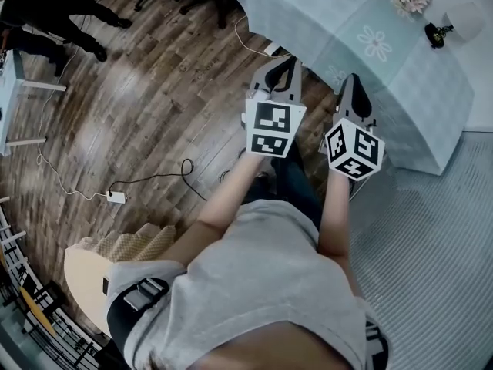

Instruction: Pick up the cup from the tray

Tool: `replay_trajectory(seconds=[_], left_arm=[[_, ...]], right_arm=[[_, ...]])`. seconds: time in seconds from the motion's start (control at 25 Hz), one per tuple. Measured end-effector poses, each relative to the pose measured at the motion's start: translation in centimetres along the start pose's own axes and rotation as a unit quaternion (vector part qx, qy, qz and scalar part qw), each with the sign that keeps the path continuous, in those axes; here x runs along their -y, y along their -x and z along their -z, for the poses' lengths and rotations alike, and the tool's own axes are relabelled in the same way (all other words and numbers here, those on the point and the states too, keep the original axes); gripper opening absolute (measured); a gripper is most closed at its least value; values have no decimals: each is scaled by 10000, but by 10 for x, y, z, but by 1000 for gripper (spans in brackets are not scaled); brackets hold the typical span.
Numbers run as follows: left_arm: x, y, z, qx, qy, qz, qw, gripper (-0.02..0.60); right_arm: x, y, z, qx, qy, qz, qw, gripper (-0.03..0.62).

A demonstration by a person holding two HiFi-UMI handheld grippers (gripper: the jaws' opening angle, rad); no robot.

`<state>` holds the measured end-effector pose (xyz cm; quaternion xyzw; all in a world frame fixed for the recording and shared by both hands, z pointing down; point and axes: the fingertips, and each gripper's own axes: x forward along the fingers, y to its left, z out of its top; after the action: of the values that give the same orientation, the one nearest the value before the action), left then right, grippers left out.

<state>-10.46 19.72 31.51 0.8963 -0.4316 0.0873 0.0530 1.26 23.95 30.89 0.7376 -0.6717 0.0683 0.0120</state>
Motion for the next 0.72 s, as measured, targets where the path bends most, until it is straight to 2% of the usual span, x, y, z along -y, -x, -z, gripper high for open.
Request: replay_trajectory(seconds=[0.32,0.72], left_arm=[[-11,-73,-26,-50,37,-191,9998,5],[-15,-169,-44,-48,87,-355,9993,5]], right_arm=[[29,-73,-23,-15,5,-217,9998,8],[69,-163,-29,-131,56,-488,9987,8]])
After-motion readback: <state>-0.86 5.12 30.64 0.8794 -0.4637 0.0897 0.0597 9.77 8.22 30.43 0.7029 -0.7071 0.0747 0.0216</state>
